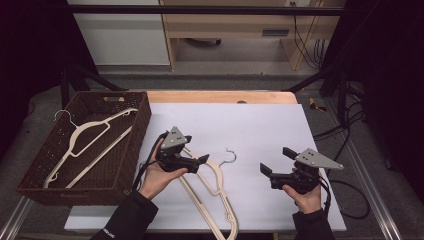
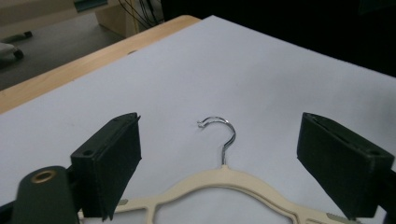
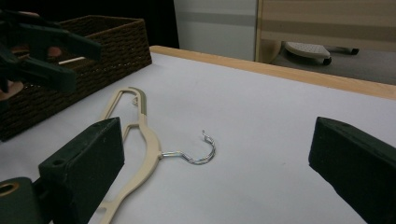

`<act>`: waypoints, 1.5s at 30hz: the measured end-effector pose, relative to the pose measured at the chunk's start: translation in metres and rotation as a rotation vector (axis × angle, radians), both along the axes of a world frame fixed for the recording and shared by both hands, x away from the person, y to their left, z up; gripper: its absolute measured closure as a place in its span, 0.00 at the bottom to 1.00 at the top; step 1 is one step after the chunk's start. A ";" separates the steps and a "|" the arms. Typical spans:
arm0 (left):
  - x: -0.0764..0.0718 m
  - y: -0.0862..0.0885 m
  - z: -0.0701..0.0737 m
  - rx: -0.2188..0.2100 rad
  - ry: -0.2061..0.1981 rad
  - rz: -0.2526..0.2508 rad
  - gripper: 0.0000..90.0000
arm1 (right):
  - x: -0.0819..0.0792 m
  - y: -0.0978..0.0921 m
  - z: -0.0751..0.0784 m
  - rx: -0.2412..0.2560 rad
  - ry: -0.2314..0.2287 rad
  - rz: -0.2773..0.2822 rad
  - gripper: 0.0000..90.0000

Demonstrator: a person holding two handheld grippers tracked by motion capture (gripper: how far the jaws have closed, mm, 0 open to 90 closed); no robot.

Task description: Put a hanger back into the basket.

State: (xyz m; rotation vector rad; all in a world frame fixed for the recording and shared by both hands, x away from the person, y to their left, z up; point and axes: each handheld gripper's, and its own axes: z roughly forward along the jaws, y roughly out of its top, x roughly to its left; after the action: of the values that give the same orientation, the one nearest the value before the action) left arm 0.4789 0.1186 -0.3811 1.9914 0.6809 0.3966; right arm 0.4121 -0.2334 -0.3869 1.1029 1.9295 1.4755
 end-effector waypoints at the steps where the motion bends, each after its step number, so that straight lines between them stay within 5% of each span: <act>1: 0.003 -0.006 -0.004 0.017 0.015 0.000 0.17 | 0.000 0.000 0.000 -0.001 -0.003 0.002 0.04; 19: 0.037 -0.058 -0.058 0.141 0.144 -0.038 0.34 | 0.000 0.000 0.000 0.004 -0.001 0.007 0.04; 31: 0.050 -0.072 -0.084 0.228 0.200 -0.031 0.59 | 0.000 0.000 0.000 0.005 -0.001 0.010 0.04; 45: 0.050 -0.077 -0.089 0.261 0.225 -0.050 0.89 | 0.000 0.001 -0.001 0.003 0.003 0.014 0.04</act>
State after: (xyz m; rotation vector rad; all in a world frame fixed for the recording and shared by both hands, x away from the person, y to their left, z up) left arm 0.5292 0.0418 -0.4703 2.3203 0.7468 0.2423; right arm 0.4126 -0.2326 -0.3879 1.0951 1.9417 1.4857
